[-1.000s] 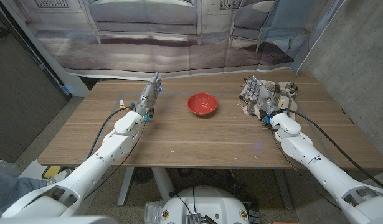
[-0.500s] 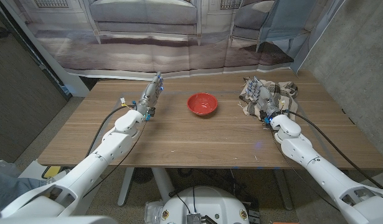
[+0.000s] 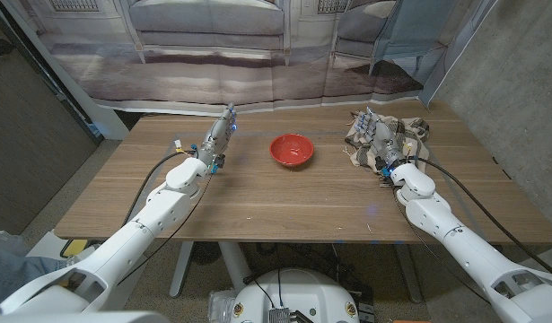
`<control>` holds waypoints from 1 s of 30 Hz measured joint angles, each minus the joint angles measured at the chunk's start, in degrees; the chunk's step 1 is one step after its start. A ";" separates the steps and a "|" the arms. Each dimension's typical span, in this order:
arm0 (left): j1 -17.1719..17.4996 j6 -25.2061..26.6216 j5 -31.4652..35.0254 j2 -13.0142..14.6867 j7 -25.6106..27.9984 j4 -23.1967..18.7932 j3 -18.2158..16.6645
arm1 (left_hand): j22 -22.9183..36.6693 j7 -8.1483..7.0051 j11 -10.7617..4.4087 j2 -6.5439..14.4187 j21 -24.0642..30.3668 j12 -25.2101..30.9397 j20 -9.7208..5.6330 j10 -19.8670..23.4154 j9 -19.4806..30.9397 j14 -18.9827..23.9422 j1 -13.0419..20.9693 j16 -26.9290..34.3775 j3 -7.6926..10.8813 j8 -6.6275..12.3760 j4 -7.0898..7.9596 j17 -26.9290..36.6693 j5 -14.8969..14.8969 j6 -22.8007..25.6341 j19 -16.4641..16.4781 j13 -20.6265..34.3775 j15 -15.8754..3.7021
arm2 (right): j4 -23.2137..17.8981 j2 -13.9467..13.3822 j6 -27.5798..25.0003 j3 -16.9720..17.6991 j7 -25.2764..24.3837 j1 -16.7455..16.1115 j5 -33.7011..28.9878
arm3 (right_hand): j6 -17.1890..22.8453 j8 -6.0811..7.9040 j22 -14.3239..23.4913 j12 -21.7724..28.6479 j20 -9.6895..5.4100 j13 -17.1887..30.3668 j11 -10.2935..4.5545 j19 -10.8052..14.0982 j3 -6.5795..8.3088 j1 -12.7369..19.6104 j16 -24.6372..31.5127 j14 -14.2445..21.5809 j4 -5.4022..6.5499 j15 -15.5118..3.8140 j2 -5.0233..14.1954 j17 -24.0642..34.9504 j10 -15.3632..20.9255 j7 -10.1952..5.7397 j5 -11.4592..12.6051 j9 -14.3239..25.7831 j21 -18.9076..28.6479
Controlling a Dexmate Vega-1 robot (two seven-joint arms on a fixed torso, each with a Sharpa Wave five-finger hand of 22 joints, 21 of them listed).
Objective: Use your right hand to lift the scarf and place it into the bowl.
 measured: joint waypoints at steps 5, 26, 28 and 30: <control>0.30 0.05 -0.04 0.32 -0.01 -0.54 -0.08 | 0.00 -0.31 0.00 0.00 0.44 0.00 0.00 0.00 0.00 -0.35 0.00 0.01 -0.23 0.00 -0.24 0.00 0.00 0.31 0.00 0.00 -0.35 | -1.46 -0.62 0.00 0.00 -0.21 -0.38 -0.36 | 0.09 0.00 0.00 0.00 0.00 0.00 0.00 0.00 0.00 0.00 0.00 0.00 0.00 0.00 0.00 0.00 0.00 -0.09 0.00 0.00 0.00; 0.90 0.41 -0.03 1.26 -0.20 -2.24 -0.37 | -0.01 -0.30 -0.20 0.00 0.44 0.00 0.00 0.21 -0.01 -0.35 0.00 0.00 -0.23 0.00 -0.23 -0.01 0.00 0.31 0.00 0.01 -0.34 | -5.37 -2.38 0.10 0.52 -1.28 -1.48 -1.66 | 0.09 0.00 -0.01 0.00 0.00 -0.01 0.21 0.00 -0.17 0.29 0.00 -0.01 -0.17 0.00 -0.29 0.00 0.21 -0.09 -0.01 -0.01 0.00; 0.89 0.41 -0.13 1.21 -0.50 -2.22 -0.37 | -0.01 -0.30 -0.20 0.00 0.44 0.00 0.00 0.21 -0.01 -0.35 0.00 0.00 -0.23 0.00 -0.23 -0.01 0.00 0.31 0.00 0.01 -0.34 | -5.81 -2.58 0.19 0.58 -1.35 -1.48 -1.81 | 0.09 0.00 -0.01 0.00 0.00 -0.01 0.09 0.00 -0.17 0.29 0.00 -0.01 -0.17 0.00 -0.29 0.01 0.53 -0.09 -0.01 -0.01 0.00; 0.86 0.41 -0.16 1.18 -0.60 -2.11 -0.37 | -0.01 -0.30 -0.20 0.17 0.44 0.00 0.00 0.21 -0.01 -0.35 0.16 0.00 -0.33 0.00 -0.33 -0.01 0.00 0.31 0.00 0.01 -0.35 | -5.94 -2.65 0.25 0.60 -1.39 -1.48 -1.90 | 0.09 0.00 -0.01 0.00 0.00 -0.01 0.00 0.00 -0.17 0.29 0.00 -0.01 -0.16 0.00 -0.29 0.01 0.62 -0.09 -0.01 -0.01 0.00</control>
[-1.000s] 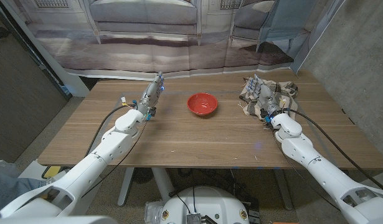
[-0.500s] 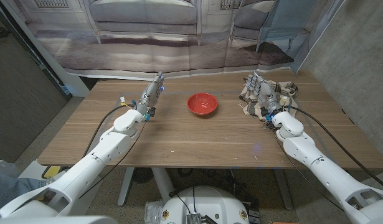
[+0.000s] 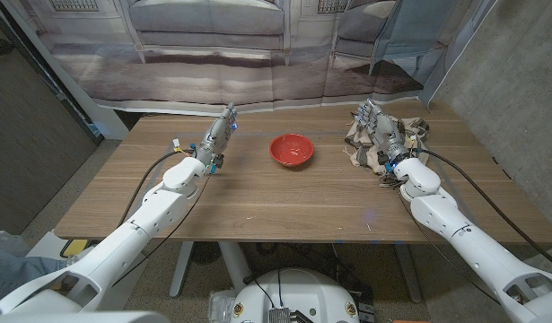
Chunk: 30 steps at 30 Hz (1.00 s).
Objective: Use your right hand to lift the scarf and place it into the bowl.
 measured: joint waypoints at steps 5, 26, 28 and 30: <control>-0.21 0.00 -0.05 -0.13 -0.15 0.37 0.04 | 0.00 -0.31 -0.21 0.14 0.00 0.00 0.00 0.21 0.00 0.00 0.14 0.00 -0.07 0.00 -0.07 0.00 0.00 0.31 0.00 0.00 0.00 | -0.22 -0.10 0.21 0.02 -0.06 0.02 -0.34 | 0.00 0.00 0.00 0.00 0.00 0.00 0.00 0.00 0.00 0.00 0.00 0.00 0.00 0.00 0.00 0.00 0.00 0.00 0.00 0.00 0.00; 0.07 0.00 -0.48 0.34 -0.83 -0.22 0.10 | 0.00 -0.09 0.12 0.14 0.00 0.00 0.00 0.52 0.00 0.00 0.14 0.00 -0.22 0.00 -0.22 -0.01 0.00 0.52 0.00 0.01 0.00 | -1.78 -1.01 1.18 0.05 0.28 0.49 -1.61 | 0.31 0.00 -0.01 0.00 0.00 0.00 -0.08 0.00 -0.25 0.22 0.00 0.62 -0.24 0.01 0.23 0.00 0.51 -0.31 0.00 0.00 0.00; 0.20 0.00 -0.48 0.43 -0.83 -0.44 0.04 | 0.00 -0.09 0.12 0.14 0.00 0.00 0.00 0.52 0.00 0.00 0.13 0.00 -0.22 0.00 -0.22 -0.01 0.00 0.52 0.00 0.01 0.00 | -1.78 -1.01 1.18 0.05 0.28 0.49 -1.64 | 0.30 0.00 -0.01 0.00 0.00 0.00 0.02 0.00 -0.25 0.22 0.00 0.62 -0.24 0.00 0.22 0.01 0.61 -0.31 0.00 0.00 0.00; 0.29 0.22 -0.48 0.51 -0.48 -0.62 0.02 | 0.00 -0.09 0.12 0.36 0.00 0.00 0.00 0.52 0.00 0.00 0.36 0.00 -0.22 0.00 -0.22 -0.01 0.00 0.52 0.00 0.01 0.00 | -1.78 -1.01 1.18 0.05 0.31 0.49 -1.82 | 0.30 0.00 -0.01 0.00 0.00 0.00 0.11 0.00 -0.24 0.22 0.00 0.64 -0.24 -0.01 0.22 0.01 0.71 -0.30 0.00 0.00 0.00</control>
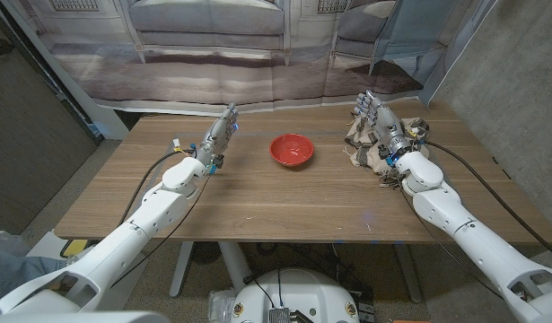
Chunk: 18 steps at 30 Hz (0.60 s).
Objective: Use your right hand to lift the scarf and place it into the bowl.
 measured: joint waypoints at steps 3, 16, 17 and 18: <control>0.08 0.09 0.00 0.07 0.04 -0.14 -0.03 | 0.00 0.00 -0.31 0.00 0.00 0.00 0.00 0.31 0.00 0.00 0.00 0.00 0.00 0.00 0.00 0.00 0.00 0.00 0.00 0.00 0.00 | -0.76 -0.76 -0.02 0.02 0.02 0.01 -0.22 | 0.00 0.00 0.00 0.00 0.00 0.00 0.00 0.00 0.00 0.00 0.00 0.19 0.00 -0.19 0.00 0.00 0.00 0.00 0.00 0.00 0.00; 0.82 0.61 -0.06 0.78 0.45 -1.39 -0.43 | 0.00 0.14 -0.31 0.00 0.00 0.00 0.00 0.31 0.00 0.00 0.00 0.00 -0.24 0.00 0.25 0.00 0.00 0.13 0.00 0.00 0.00 | -2.21 -2.52 -0.62 0.33 -0.21 0.40 -1.75 | 0.31 0.00 0.00 0.00 0.00 0.00 -0.21 0.00 0.25 0.00 0.00 0.18 -0.25 -0.19 0.00 0.00 0.21 -0.31 0.00 0.00 0.00; 0.91 0.64 -0.09 0.85 0.48 -1.51 -0.49 | 0.00 0.23 -0.31 0.00 0.00 0.00 0.00 0.31 0.00 0.00 0.00 0.00 -0.24 0.00 0.25 0.00 0.00 0.24 0.00 0.00 0.00 | -2.33 -2.64 -0.63 0.36 -0.29 0.41 -1.88 | 0.31 0.00 0.00 0.00 0.00 0.00 -0.21 0.00 0.25 0.00 0.00 0.18 -0.25 -0.19 0.00 0.00 0.20 -0.31 0.00 0.00 0.00; 0.98 0.67 -0.11 0.95 0.49 -1.61 -0.54 | 0.00 0.14 -0.18 0.00 0.00 0.00 0.03 0.43 0.00 0.00 0.00 0.00 -0.24 0.00 0.25 0.00 0.00 0.50 -0.03 0.00 0.00 | -2.33 -2.65 -0.63 0.36 -0.29 0.41 -1.88 | 0.31 0.00 0.00 0.00 0.00 0.00 -0.21 0.00 0.25 0.00 0.00 0.18 -0.25 -0.19 0.00 0.00 0.21 -0.31 0.00 0.00 0.00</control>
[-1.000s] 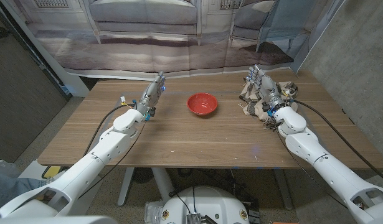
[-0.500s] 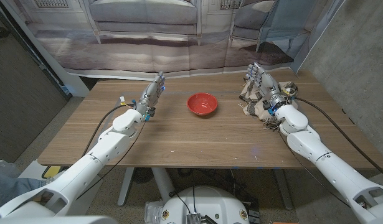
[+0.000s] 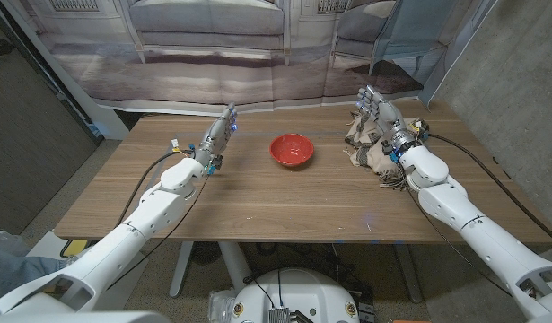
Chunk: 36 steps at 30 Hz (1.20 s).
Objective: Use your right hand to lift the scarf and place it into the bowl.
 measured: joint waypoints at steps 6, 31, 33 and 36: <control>0.16 0.23 -0.07 0.22 0.03 -0.35 -0.08 | 0.00 -0.02 0.19 0.00 0.00 0.37 0.28 0.19 0.00 0.00 0.00 0.00 0.00 0.00 0.00 0.00 0.00 0.02 -0.28 0.00 0.00 | -0.61 -0.51 0.00 0.34 -0.63 -0.02 -0.75 | 0.00 0.00 0.00 0.00 0.00 0.00 -0.21 0.00 0.00 0.00 0.00 0.00 0.00 0.00 0.00 0.00 0.21 0.00 0.00 0.00 0.00; 0.92 -0.19 -0.35 0.49 0.26 -1.24 -0.59 | 0.00 -0.24 -0.02 0.23 0.00 0.39 0.28 0.60 0.00 0.00 0.23 0.00 -0.24 0.23 -0.25 0.00 0.00 0.23 -0.28 0.00 0.00 | -2.50 -2.11 -0.18 1.01 -3.77 -0.15 -4.72 | 0.82 0.00 0.00 0.45 0.00 0.00 -0.51 0.00 0.00 0.31 0.00 0.93 0.00 -0.31 0.30 0.00 1.13 -0.82 0.00 0.00 0.00; 0.94 -0.23 -0.36 0.53 0.26 -1.28 -0.63 | 0.00 -0.03 -0.02 0.23 0.00 0.39 0.28 0.60 0.00 0.00 0.23 0.00 -0.24 0.23 -0.25 0.00 0.00 0.44 -0.28 0.00 0.00 | -2.46 -2.12 0.03 0.98 -4.10 -0.08 -5.21 | 1.29 0.38 0.00 0.45 0.00 0.00 -0.51 0.00 0.24 0.31 0.00 0.93 -0.24 -0.31 0.30 0.00 1.13 -0.80 0.00 0.00 0.00; 0.99 -0.23 -0.37 0.57 0.27 -1.33 -0.67 | 0.00 0.07 -0.02 0.23 0.00 0.39 0.28 0.60 0.00 0.00 0.23 0.00 -0.24 0.23 -0.25 0.00 0.00 0.53 -0.28 0.00 0.00 | -2.46 -2.18 0.16 0.97 -4.45 -0.02 -5.71 | 1.44 0.45 0.00 0.45 0.00 0.00 -0.73 0.00 0.24 0.60 0.00 1.24 -0.24 -0.62 0.60 0.00 1.35 -0.82 0.00 0.00 0.00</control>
